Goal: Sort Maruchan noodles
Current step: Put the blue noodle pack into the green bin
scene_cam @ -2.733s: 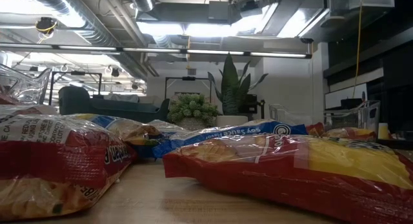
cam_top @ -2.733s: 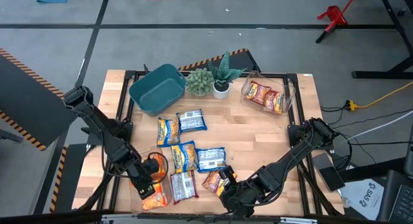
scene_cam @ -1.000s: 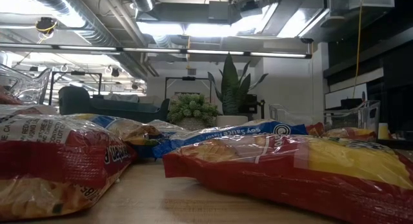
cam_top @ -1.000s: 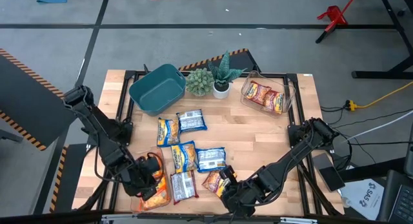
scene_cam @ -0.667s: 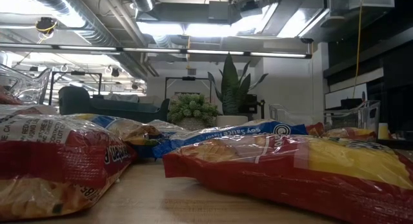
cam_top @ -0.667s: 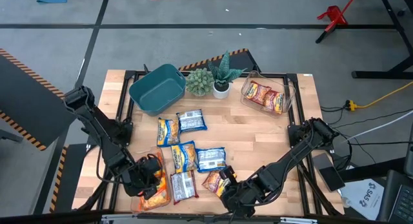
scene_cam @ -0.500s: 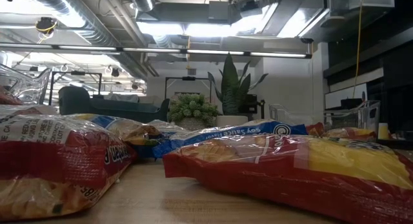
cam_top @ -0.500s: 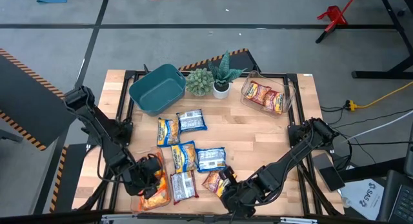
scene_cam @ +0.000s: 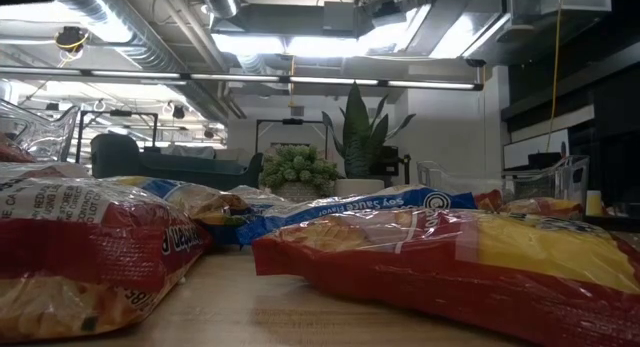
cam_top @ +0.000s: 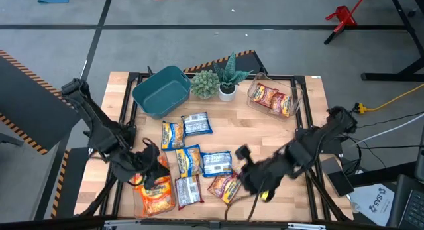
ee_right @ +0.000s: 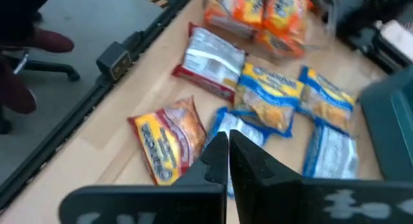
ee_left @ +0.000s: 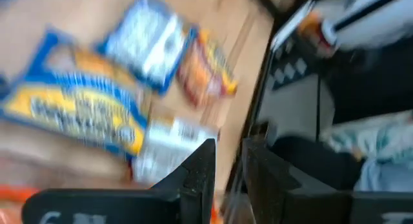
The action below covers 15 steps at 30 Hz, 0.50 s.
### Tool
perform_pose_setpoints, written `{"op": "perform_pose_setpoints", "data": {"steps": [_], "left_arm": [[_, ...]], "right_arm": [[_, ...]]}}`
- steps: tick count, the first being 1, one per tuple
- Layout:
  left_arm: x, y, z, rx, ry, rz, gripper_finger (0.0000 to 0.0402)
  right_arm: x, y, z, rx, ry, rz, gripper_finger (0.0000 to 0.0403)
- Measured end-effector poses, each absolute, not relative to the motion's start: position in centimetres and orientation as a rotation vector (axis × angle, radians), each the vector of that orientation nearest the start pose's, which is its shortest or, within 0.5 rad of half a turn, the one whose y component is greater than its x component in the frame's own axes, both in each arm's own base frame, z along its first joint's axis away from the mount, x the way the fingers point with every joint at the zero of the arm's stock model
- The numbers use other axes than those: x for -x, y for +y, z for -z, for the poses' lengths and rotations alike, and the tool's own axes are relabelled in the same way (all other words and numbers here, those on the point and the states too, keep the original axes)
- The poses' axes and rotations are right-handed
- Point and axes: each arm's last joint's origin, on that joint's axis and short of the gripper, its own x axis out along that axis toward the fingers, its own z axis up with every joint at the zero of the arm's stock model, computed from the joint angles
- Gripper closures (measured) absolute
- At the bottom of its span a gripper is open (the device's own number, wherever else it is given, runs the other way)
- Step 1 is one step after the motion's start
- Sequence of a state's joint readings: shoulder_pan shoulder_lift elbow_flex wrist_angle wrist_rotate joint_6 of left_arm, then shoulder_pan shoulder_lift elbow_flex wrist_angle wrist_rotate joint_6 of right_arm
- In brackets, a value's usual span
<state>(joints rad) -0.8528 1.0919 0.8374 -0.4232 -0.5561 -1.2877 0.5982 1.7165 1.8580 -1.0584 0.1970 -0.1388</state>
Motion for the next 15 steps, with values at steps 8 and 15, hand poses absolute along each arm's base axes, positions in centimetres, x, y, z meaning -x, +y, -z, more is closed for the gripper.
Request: {"op": "perform_pose_setpoints", "data": {"steps": [8,15], "left_arm": [[-15.0,-13.8,-30.1,0.682,0.337,-0.159,0.0329],[-15.7,-12.5,-30.5,0.612,0.287,-0.229,0.0329]], "right_arm": [[-26.9,14.4,-40.8,0.414,0.800,-0.566,0.0400],[-25.5,9.4,-40.3,0.321,0.716,-0.646,0.0400]]}}
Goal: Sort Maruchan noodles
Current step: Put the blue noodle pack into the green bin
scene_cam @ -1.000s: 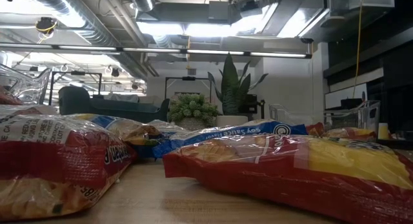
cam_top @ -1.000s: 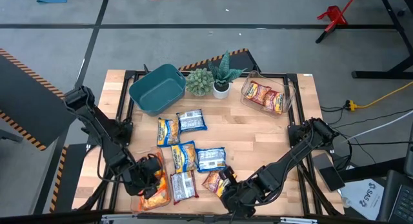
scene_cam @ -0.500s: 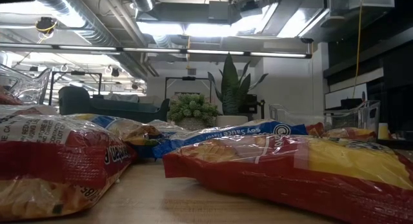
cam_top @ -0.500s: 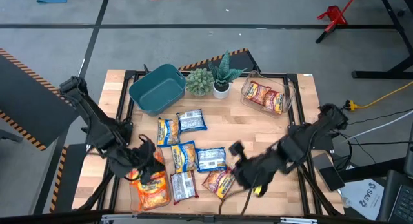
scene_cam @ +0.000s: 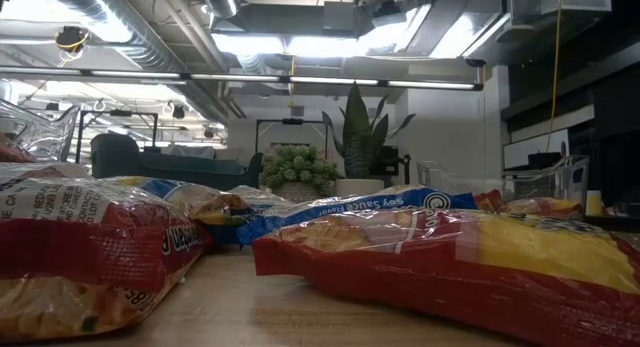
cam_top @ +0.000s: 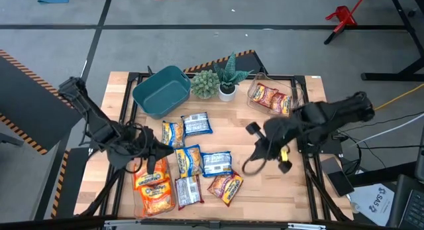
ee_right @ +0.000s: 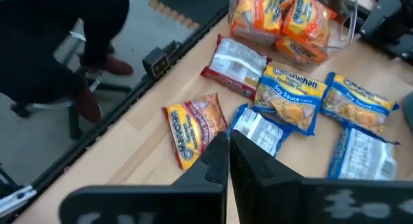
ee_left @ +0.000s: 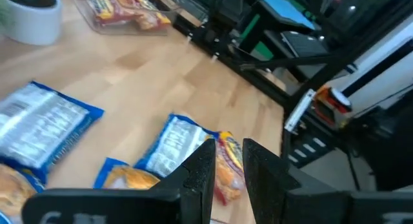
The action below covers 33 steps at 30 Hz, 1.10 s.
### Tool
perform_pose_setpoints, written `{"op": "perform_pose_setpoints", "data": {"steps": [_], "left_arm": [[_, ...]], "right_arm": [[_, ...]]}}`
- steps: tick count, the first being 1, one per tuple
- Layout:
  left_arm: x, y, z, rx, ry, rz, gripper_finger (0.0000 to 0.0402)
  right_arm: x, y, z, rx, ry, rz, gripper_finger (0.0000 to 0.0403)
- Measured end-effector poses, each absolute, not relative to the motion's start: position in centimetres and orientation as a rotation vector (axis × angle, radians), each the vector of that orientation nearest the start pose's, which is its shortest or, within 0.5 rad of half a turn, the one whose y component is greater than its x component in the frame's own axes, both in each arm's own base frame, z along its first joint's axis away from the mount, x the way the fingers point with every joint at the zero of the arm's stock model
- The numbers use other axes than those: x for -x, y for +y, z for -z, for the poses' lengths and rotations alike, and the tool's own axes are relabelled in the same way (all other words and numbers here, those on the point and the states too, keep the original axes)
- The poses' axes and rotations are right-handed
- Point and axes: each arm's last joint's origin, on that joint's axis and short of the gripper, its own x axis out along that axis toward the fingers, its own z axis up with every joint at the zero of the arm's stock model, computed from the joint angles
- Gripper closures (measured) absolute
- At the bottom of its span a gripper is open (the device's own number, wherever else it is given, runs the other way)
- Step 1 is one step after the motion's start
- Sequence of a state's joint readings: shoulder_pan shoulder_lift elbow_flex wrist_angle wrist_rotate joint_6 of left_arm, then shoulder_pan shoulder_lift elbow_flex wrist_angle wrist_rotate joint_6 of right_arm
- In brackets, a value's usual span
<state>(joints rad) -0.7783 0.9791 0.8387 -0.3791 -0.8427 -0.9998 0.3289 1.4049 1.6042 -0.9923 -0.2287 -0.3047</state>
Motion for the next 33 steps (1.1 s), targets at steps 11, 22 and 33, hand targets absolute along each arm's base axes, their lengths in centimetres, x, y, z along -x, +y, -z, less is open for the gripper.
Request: {"op": "perform_pose_setpoints", "data": {"steps": [11,22,33], "left_arm": [[-18.4,-10.1,-31.7,0.515,0.235,-0.174,0.0329],[-19.7,-10.7,-33.3,0.502,0.027,-0.218,0.0329],[-21.4,-8.6,-33.0,0.419,0.066,-0.166,0.0329]], "right_arm": [[-25.3,2.8,-34.0,0.010,0.423,-0.679,0.0400],[-25.7,3.8,-33.5,-0.150,0.304,-0.710,0.0400],[-21.7,3.1,-36.5,-0.003,0.173,-0.551,0.0400]]}}
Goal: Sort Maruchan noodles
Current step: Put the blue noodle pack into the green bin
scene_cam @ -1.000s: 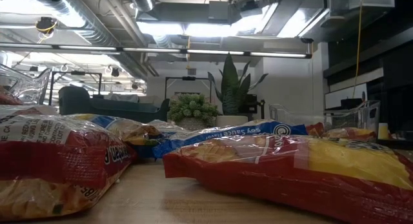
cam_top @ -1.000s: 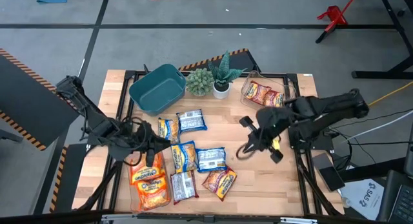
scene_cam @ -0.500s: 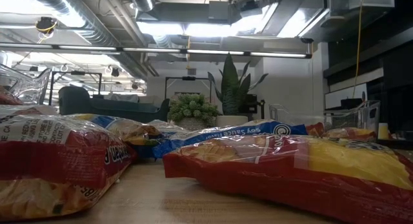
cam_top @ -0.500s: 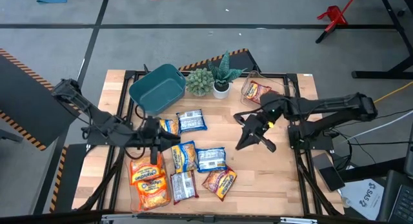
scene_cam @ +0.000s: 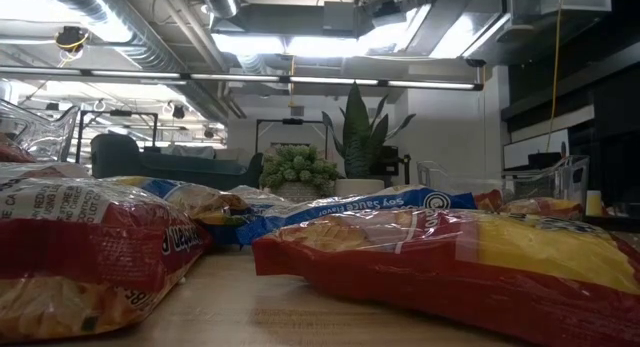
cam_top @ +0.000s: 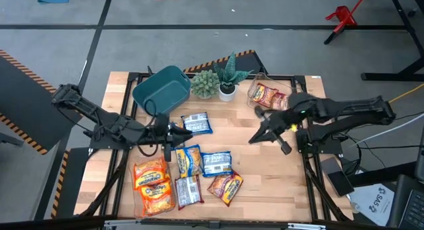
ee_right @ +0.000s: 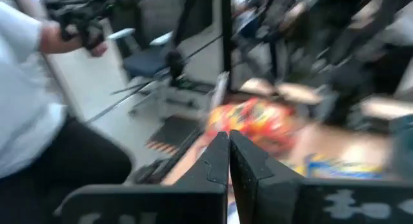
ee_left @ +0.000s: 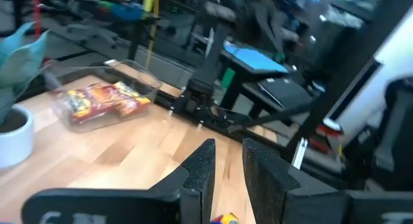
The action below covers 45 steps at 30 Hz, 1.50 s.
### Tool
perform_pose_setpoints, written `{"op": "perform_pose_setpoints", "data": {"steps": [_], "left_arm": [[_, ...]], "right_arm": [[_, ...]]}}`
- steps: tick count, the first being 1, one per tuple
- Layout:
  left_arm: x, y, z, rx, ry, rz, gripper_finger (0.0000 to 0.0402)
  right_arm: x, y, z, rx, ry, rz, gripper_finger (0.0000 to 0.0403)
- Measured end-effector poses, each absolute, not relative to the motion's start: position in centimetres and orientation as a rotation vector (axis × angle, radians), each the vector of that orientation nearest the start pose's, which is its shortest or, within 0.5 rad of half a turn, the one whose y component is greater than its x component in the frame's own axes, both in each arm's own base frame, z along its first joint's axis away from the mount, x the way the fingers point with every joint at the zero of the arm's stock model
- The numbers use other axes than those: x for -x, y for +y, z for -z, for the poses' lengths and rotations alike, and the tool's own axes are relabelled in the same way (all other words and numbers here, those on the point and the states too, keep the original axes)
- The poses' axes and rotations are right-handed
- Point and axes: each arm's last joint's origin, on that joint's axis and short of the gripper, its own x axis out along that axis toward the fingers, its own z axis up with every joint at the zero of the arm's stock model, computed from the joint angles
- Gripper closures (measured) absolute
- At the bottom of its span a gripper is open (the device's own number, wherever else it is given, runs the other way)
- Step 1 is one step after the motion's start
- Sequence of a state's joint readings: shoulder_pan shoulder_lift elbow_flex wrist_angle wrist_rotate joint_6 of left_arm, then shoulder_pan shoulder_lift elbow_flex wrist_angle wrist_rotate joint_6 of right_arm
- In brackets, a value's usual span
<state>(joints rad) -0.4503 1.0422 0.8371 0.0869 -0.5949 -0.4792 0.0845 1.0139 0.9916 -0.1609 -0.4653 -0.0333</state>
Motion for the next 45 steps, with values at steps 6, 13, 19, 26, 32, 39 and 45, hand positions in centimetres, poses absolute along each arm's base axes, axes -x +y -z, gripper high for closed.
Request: {"op": "perform_pose_setpoints", "data": {"steps": [6,13,19,26,32,39,45], "left_arm": [[-22.1,-8.5,-32.4,0.283,0.114,-0.081,0.0329],[-23.2,-9.0,-31.7,0.199,0.140,-0.026,0.0329],[-24.2,-9.6,-31.0,0.181,0.145,0.025,0.0328],[-24.8,-9.5,-31.0,0.146,0.102,-0.053,0.0306],[-24.9,-8.8,-31.8,0.136,0.009,-0.224,0.0306],[-24.9,-9.1,-31.2,0.119,0.074,-0.111,0.0292],[-24.8,-9.5,-30.7,0.144,0.130,-0.008,0.0262]], "right_arm": [[-20.0,3.1,-37.9,0.058,0.076,-0.585,0.0400],[-20.0,3.1,-38.9,0.028,-0.015,-0.572,0.0400],[-20.3,2.8,-38.5,0.024,0.025,-0.446,0.0347],[-21.2,2.7,-37.0,-0.002,0.148,-0.389,0.0187],[-22.3,2.8,-35.4,-0.074,0.286,-0.383,0.0115],[-24.7,3.0,-33.1,-0.087,0.398,-0.378,0.0109],[-26.4,3.2,-31.1,-0.098,0.482,-0.382,0.0109]]}}
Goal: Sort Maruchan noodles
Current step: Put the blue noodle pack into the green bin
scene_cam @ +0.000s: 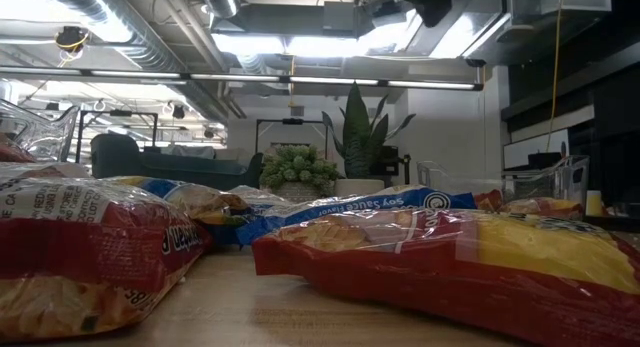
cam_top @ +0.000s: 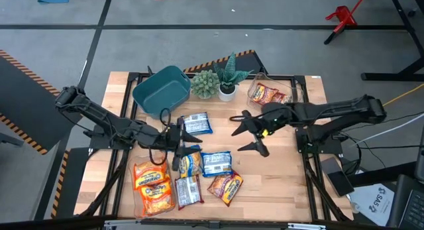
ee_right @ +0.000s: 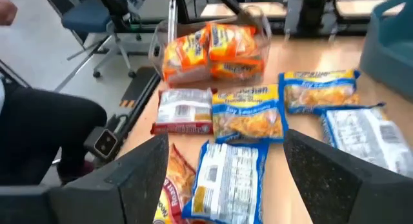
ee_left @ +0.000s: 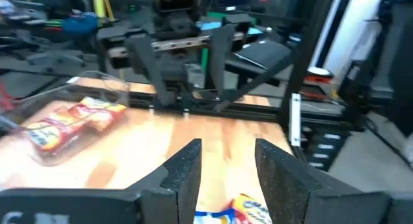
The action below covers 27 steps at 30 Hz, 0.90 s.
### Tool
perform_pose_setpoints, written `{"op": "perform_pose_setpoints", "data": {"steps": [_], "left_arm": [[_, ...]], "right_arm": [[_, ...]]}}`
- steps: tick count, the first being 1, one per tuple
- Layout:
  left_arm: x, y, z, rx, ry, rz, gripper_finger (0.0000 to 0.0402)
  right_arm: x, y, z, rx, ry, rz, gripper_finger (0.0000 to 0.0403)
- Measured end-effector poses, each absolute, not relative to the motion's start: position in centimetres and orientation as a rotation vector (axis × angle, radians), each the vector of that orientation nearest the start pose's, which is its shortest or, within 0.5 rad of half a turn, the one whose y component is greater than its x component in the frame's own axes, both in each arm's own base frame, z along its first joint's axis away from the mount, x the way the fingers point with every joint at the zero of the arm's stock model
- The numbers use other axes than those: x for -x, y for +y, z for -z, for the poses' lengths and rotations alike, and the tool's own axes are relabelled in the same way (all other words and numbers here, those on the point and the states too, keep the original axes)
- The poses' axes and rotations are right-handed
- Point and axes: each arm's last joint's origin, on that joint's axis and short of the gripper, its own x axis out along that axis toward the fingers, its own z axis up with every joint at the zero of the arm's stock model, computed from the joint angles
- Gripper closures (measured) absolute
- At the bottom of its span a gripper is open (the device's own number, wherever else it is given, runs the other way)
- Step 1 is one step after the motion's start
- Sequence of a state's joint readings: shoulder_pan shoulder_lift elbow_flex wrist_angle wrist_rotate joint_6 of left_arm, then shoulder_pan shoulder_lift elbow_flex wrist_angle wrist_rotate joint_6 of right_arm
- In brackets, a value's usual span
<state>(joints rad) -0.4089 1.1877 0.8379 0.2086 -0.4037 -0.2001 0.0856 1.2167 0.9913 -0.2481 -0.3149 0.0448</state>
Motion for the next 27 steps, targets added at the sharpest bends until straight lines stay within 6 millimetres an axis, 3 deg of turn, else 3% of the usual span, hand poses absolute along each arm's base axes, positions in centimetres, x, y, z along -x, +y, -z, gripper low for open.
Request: {"op": "perform_pose_setpoints", "data": {"steps": [6,12,20,27], "left_arm": [[-24.8,-9.7,-30.6,0.174,0.148,0.058,0.0226],[-24.3,-9.2,-28.7,0.199,0.326,-0.070,0.0216],[-25.1,-8.9,-25.8,0.183,0.477,-0.223,0.0218],[-25.9,-7.4,-23.5,0.214,0.614,-0.313,0.0219]], "right_arm": [[-27.1,3.2,-30.4,-0.095,0.505,-0.363,0.0109],[-28.4,2.9,-28.9,-0.024,0.546,-0.243,0.0109],[-31.8,2.9,-24.3,0.073,0.650,-0.153,0.0109],[-34.5,3.2,-20.7,0.078,0.655,-0.210,0.0109]]}}
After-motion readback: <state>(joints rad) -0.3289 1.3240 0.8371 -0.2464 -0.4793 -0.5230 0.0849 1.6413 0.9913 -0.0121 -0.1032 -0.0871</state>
